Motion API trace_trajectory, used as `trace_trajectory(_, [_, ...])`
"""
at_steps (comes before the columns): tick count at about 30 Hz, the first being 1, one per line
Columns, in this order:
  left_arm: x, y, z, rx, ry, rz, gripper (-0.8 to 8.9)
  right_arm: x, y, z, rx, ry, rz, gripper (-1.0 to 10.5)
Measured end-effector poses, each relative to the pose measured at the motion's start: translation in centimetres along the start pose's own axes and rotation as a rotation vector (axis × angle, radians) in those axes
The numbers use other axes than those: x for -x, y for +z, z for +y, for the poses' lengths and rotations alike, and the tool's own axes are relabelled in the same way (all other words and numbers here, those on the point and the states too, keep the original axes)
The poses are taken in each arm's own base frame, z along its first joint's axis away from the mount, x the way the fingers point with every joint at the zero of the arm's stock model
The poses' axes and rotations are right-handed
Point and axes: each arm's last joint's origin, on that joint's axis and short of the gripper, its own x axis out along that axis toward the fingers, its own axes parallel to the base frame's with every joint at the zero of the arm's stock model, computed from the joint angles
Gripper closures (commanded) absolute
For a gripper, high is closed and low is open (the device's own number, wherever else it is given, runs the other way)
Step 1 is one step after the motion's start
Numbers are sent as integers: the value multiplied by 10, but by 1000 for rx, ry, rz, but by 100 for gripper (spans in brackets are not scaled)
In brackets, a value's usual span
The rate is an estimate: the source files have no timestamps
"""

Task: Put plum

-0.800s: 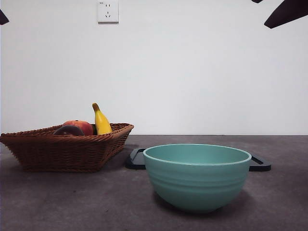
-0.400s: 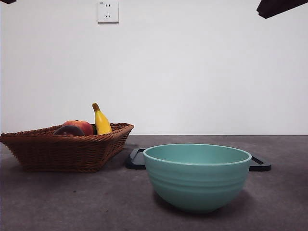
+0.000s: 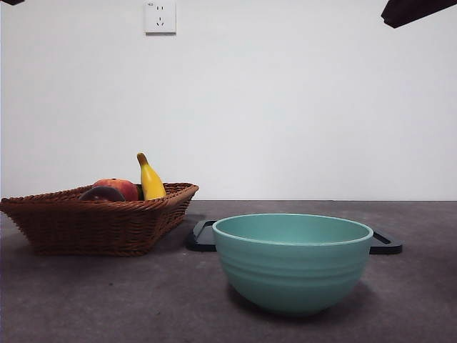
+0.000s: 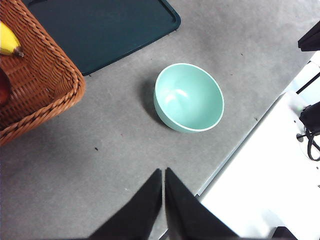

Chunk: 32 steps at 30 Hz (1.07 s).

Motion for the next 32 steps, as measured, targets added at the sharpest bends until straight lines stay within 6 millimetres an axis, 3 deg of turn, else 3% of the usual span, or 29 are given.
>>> trace_trajectory(18, [2, 1, -1, -15, 3, -24, 806, 0, 0, 0, 0, 0, 0, 941])
trace_trajectory(22, [14, 8, -3, -93, 46, -169, 807, 0, 0, 0, 0, 0, 0, 941])
trace_trajectory(27, [47, 19, -4, -221, 295, -494, 807, 0, 0, 0, 0, 0, 0, 941])
trace_trajectory(32, [67, 6, -3, -259, 577, -715, 807, 0, 0, 0, 0, 0, 0, 941])
